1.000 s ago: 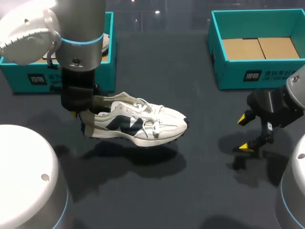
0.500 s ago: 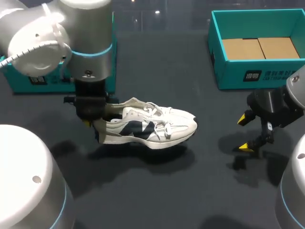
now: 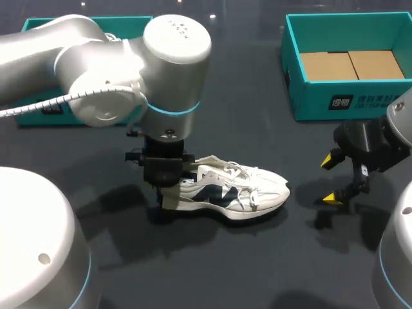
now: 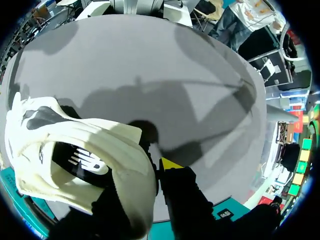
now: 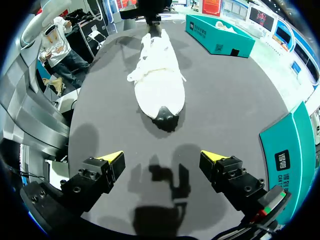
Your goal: Take the shoe out of the shoebox, open the shoe tongue, remove and reinsert the insole, then place the shoe into the shoebox
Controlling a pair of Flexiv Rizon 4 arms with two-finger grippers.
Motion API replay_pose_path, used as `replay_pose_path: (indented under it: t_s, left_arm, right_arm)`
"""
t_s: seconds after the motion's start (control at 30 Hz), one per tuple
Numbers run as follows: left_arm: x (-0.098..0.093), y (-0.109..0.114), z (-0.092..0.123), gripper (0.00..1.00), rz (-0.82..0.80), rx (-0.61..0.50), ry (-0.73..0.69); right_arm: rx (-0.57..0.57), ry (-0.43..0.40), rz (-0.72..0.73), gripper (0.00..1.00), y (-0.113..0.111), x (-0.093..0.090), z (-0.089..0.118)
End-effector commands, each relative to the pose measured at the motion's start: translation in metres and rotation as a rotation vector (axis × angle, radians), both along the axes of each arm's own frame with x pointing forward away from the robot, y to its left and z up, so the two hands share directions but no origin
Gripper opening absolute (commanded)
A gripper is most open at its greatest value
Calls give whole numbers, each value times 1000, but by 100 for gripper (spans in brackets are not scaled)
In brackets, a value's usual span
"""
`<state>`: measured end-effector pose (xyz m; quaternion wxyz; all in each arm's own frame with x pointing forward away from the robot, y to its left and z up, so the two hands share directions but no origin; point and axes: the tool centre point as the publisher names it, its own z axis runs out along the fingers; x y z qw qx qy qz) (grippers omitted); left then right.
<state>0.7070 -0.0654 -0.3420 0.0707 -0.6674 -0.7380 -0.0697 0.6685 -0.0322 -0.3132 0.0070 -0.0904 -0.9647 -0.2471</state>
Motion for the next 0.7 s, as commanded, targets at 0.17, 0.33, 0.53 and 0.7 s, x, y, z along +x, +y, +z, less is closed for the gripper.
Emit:
replay_pose_path:
  t_s: [0.17, 0.33, 0.53, 0.7]
  left_arm:
    - [-3, -24, -22, 0, -16, 14, -14]
    - [-3, -24, -22, 0, -16, 14, -14]
    - [-3, -24, -22, 0, -16, 14, -14]
    - [-3, -32, -29, 0, -27, -7, -46]
  right_arm:
    - [-3, -3, -2, 100, 0, -2, 0]
    - [-3, -3, -2, 100, 0, -2, 0]
    - [-3, -3, -2, 100, 0, -2, 0]
    - [-3, -3, -2, 100, 0, -2, 0]
